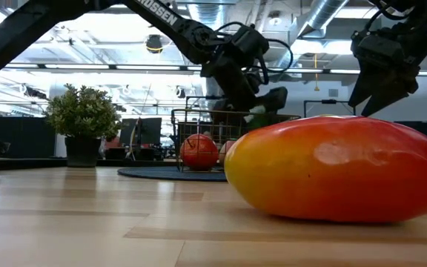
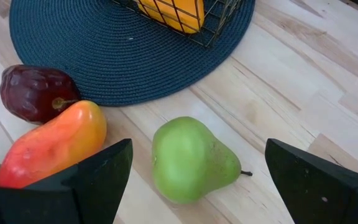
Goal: Build produce basket
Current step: Put the lime into the wire basket, then put the top dark red apple into the wire basket
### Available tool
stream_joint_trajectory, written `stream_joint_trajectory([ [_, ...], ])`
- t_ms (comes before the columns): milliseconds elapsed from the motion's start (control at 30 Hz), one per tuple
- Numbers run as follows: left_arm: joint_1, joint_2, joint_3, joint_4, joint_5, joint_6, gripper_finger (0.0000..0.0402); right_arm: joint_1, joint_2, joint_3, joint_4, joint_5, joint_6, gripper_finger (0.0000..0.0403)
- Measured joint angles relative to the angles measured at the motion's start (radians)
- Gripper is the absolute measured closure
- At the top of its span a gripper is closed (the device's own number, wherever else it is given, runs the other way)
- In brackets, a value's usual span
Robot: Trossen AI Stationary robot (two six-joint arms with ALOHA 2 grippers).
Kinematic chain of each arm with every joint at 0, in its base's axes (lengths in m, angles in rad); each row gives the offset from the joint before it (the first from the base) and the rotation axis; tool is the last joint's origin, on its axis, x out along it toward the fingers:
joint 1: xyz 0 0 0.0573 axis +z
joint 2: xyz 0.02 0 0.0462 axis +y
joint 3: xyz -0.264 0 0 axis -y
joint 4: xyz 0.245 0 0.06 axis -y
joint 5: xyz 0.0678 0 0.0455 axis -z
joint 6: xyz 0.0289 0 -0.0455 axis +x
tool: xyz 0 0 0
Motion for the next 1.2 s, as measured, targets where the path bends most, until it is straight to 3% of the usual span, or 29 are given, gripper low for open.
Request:
stream_joint_trajectory([
  [400,-0.013,0.000,0.069,-0.015,-0.004,0.101,0.0026,0.000,0.000,0.000,-0.001,-0.001,0.000,0.0017],
  [667,-0.059,-0.001,0.224,-0.259,0.021,0.221,0.0026,0.000,0.000,0.000,-0.005,-0.002,-0.003,0.0017],
  [833,-0.105,-0.004,0.334,-0.499,-0.013,0.270,0.0026,0.000,0.000,0.000,-0.028,-0.003,0.001,0.0017],
  [1067,-0.233,-0.009,0.431,-0.771,0.127,0.277,0.0026,0.000,0.000,0.000,-0.055,-0.003,0.016,0.0017],
  [1200,-0.341,-0.012,0.435,-0.859,0.136,0.231,0.0026,0.000,0.000,0.000,-0.061,-0.003,0.017,0.0017],
])
